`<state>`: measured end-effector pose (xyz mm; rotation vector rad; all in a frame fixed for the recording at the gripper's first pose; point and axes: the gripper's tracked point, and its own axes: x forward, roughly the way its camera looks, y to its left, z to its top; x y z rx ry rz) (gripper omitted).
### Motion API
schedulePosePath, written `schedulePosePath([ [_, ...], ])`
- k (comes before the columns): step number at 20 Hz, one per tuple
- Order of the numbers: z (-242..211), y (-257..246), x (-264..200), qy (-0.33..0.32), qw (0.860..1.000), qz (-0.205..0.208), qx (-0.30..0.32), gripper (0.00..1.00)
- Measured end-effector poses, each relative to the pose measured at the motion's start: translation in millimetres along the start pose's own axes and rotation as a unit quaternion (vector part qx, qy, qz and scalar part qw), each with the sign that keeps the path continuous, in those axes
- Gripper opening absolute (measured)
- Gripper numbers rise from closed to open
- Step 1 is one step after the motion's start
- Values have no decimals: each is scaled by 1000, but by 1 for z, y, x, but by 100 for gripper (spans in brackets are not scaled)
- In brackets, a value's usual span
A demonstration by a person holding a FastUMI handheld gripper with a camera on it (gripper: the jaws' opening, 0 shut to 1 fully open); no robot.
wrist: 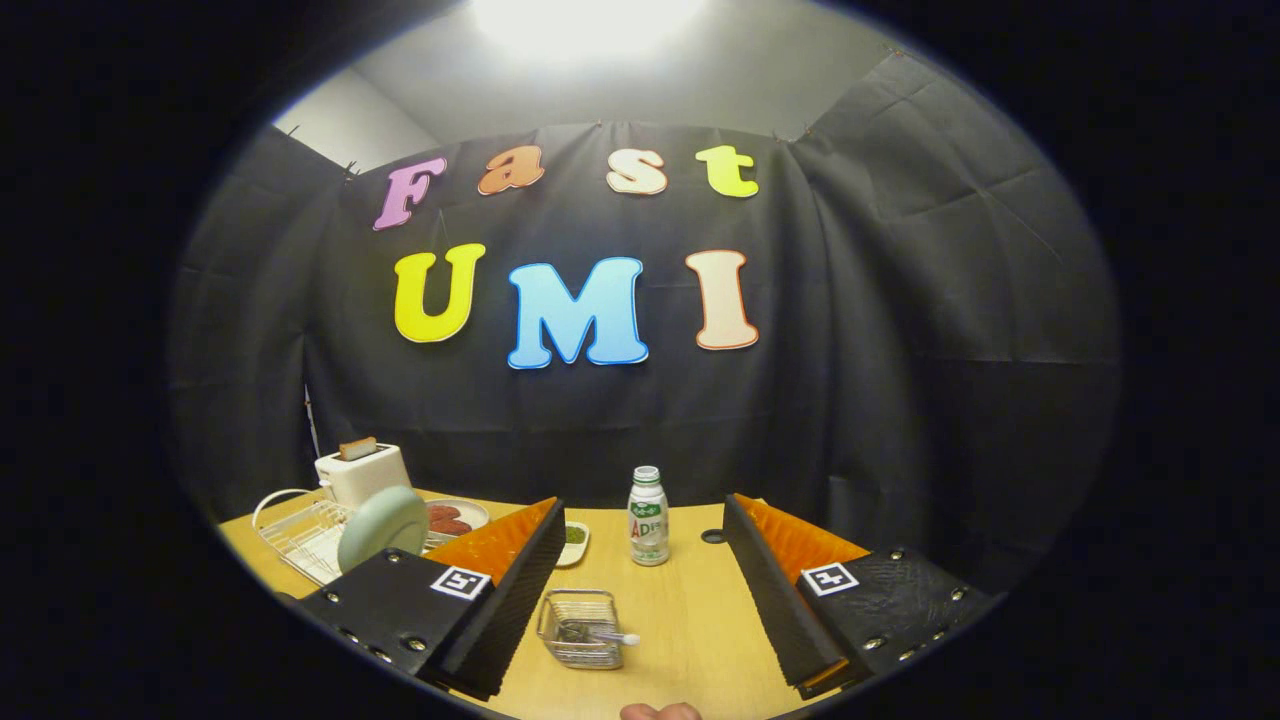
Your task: Take the plate from the dish rack, then take the spoon from the basket and place it into the plate.
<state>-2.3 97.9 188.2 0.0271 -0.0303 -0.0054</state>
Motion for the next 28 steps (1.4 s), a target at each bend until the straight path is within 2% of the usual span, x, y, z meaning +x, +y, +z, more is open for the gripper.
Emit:
schedulePosePath([
  [8,26,102,23,9,999,39,-1,97],
  [13,15,150,36,42,997,63,0,97],
  [18,-5,186,53,107,992,74,12,97],
  [21,-26,205,60,181,980,85,27,97],
  [24,-43,222,65,252,962,99,36,98],
  [28,-66,233,75,318,943,88,34,98],
])
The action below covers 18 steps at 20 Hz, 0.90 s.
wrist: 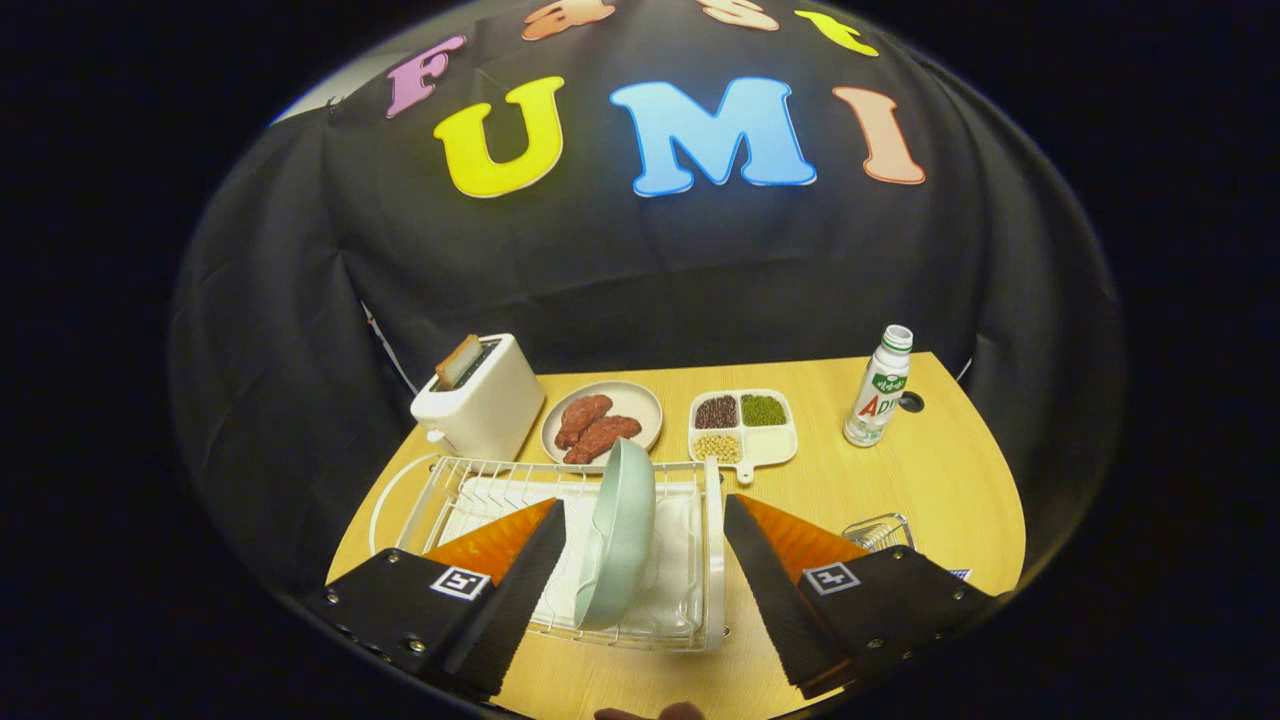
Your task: Take the plate from the dish rack, then take the spoon from the basket and place it into the plate.
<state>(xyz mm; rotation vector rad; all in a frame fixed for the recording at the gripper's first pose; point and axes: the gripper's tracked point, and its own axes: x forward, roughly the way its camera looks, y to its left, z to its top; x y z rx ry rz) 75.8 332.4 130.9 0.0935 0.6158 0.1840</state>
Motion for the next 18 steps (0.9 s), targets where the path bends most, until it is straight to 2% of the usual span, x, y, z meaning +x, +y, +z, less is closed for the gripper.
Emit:
schedulePosePath([
  [13,-38,3,65,130,989,-65,20,97],
  [14,-42,1,67,138,987,-76,19,88],
  [16,-54,-2,74,159,983,-94,19,85],
  [17,-60,-6,75,172,979,-104,22,74],
  [18,-57,-1,70,176,979,-97,38,55],
])
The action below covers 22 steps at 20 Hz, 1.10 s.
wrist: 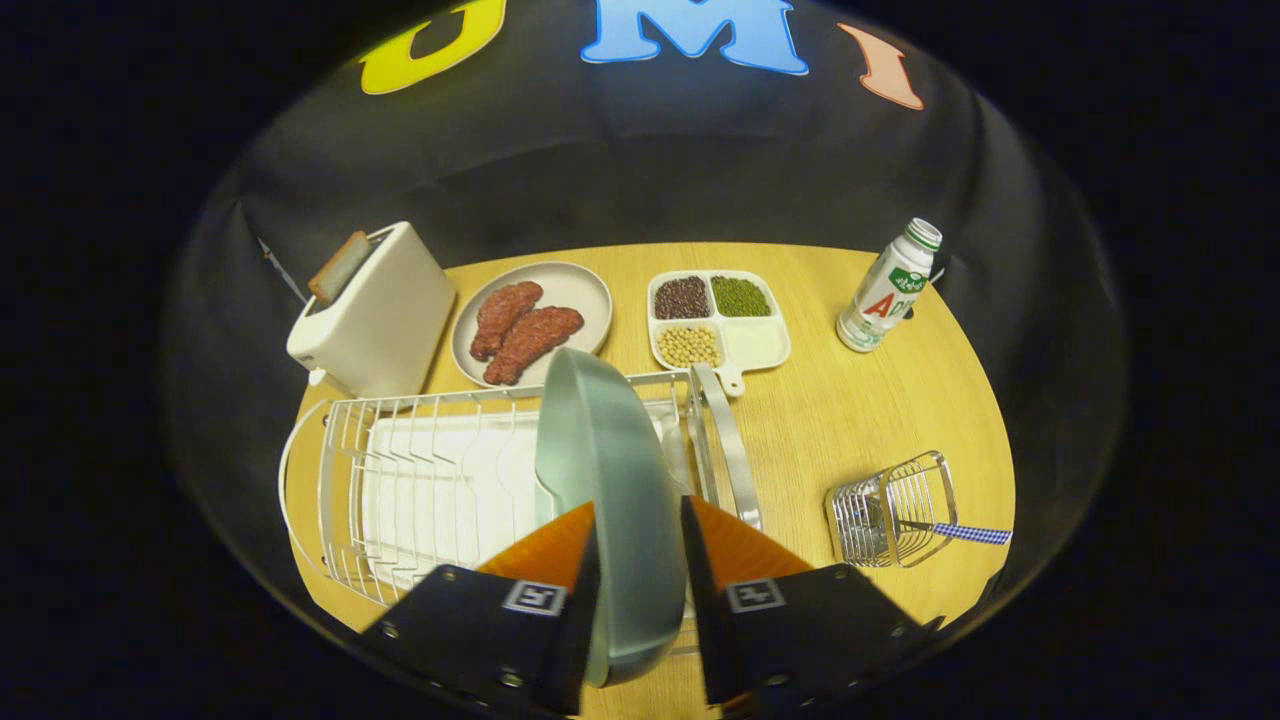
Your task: Take the plate from the dish rack, then take the spoon from the basket and place it into the plate.
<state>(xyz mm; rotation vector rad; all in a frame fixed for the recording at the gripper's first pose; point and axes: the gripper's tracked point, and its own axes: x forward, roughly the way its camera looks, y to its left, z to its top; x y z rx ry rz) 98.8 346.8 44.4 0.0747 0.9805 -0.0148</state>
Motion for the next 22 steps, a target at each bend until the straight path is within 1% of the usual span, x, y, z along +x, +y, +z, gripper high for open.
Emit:
schedulePosePath([
  [1,2,4,-1,1,1000,0,6,36],
  [2,-2,4,3,2,1000,-3,1,29],
  [4,1,6,1,-4,1000,-19,-13,27],
  [6,8,6,-9,-7,998,-45,-32,27],
  [9,28,-1,-26,-29,993,-89,-72,27],
  [11,39,-3,-41,-52,990,-102,-84,27],
  [13,45,-5,-56,-67,989,-99,-85,26],
  [17,38,-21,-93,-78,991,-85,-67,27],
  [22,0,-58,-136,-73,995,-63,-16,26],
])
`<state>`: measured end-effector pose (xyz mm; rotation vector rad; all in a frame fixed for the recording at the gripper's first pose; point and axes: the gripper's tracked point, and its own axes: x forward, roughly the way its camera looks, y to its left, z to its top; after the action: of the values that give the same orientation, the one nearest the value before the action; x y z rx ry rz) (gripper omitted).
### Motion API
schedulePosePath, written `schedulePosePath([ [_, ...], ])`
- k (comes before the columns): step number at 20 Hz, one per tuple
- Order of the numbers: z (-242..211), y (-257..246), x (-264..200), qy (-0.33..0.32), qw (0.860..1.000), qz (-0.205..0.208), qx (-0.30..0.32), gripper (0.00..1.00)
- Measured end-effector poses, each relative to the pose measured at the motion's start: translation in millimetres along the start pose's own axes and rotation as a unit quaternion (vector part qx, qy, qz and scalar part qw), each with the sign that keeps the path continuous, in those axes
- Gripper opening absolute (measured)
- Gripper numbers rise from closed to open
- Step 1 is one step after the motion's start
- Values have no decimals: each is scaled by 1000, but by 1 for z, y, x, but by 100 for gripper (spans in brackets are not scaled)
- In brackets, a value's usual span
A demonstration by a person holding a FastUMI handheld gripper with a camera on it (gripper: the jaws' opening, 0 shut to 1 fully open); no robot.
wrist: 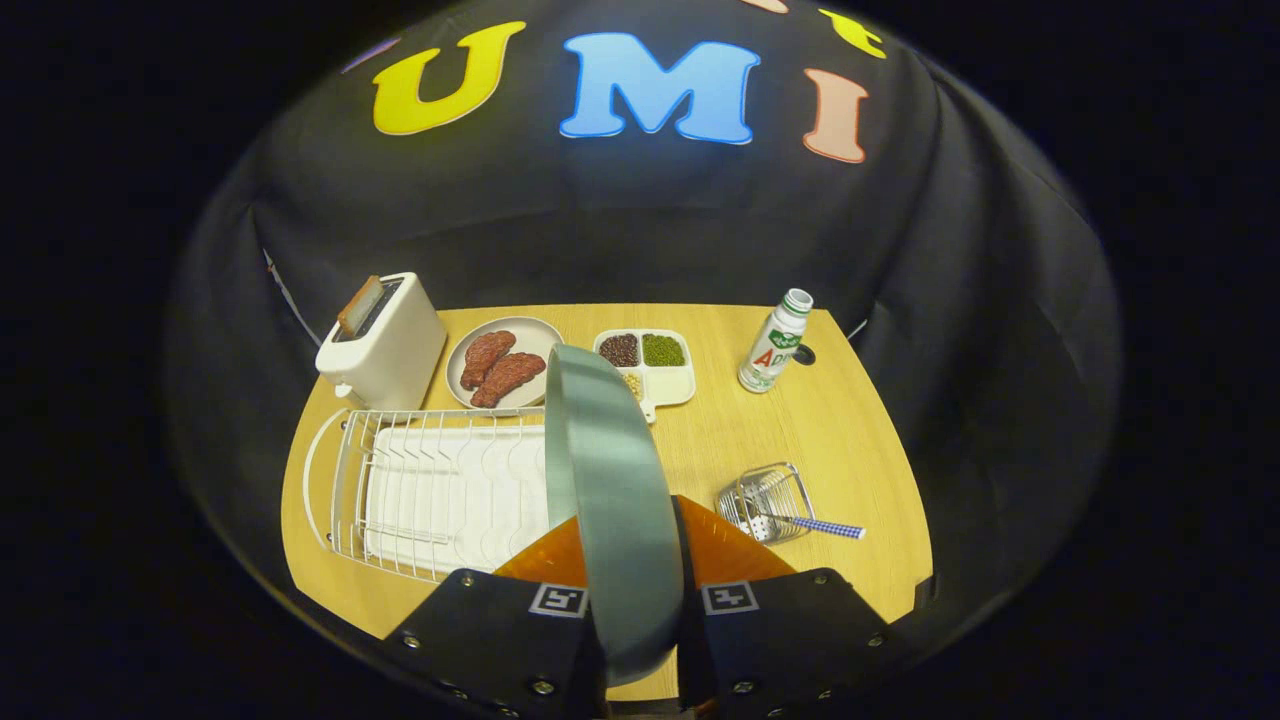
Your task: Take the plate from the dish rack, then take the spoon from the basket and place it into the plate.
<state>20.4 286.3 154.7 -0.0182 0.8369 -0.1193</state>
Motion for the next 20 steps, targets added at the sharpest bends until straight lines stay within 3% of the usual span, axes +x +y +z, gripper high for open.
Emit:
schedulePosePath([
  [8,-60,-66,-37,1,1000,-1,29,26],
  [18,-156,-78,-4,63,991,109,49,26],
  [20,-178,-82,10,83,989,115,43,26],
])
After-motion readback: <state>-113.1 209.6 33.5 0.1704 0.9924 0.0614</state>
